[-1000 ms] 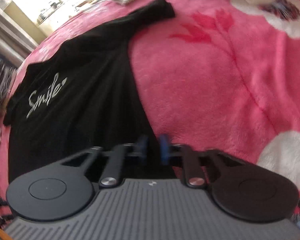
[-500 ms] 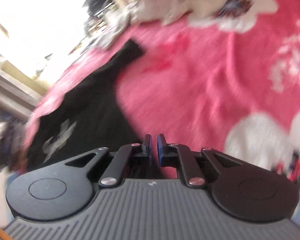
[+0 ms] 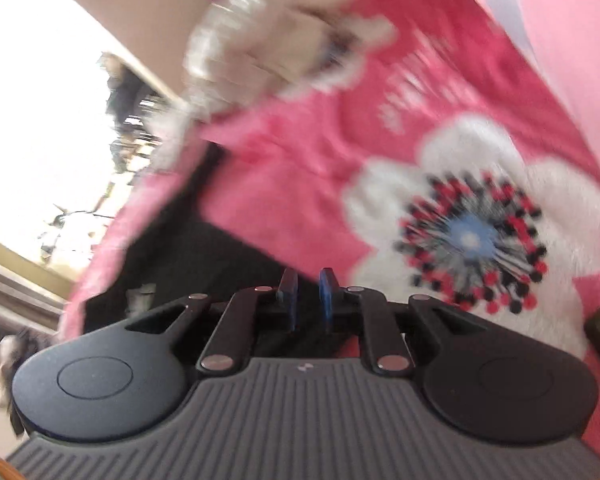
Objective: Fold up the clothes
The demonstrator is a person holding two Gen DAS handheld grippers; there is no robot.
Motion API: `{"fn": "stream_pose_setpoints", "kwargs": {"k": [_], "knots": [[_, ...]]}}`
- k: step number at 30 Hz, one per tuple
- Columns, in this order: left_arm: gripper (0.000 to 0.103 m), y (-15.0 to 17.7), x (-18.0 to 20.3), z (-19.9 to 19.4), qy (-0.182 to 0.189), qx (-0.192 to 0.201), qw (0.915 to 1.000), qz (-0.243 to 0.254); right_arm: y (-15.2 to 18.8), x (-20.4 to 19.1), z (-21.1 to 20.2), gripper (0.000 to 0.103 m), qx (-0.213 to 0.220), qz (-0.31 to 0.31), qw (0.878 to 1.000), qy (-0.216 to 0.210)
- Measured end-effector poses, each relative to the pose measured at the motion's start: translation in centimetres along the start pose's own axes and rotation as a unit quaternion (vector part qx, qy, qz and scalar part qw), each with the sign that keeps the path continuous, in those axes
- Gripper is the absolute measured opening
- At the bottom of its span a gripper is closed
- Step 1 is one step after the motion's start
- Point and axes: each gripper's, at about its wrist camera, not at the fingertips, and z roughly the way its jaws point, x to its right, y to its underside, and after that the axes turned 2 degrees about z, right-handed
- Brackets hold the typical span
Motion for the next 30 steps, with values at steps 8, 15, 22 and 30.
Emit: {"fn": "stream_pose_setpoints", "kwargs": {"k": [8,15,22,30], "knots": [[0.076,-0.3,-1.3,-3.9,0.007,0.044,0.9986,-0.028,-0.9,-10.6,-7.7,0.029,-0.035,-0.024,0.969,-0.243],[0.076,-0.7,-2.3,-5.9,-0.013,0.062,0.9978,-0.02,7.1,-14.8,-2.1,0.041,-0.218,-0.017,0.936,-0.275],[0.076,-0.3,-3.8,-6.3,-0.018,0.058,0.9976,-0.033,18.5,-17.8,0.9,0.041,-0.282,-0.233,0.908,-0.204],[0.076,-0.6,-5.2,-5.3,-0.018,0.049,0.9968,-0.061,31.4,-22.4,0.6,0.039,-0.263,-0.551,0.773,-0.17]]}}
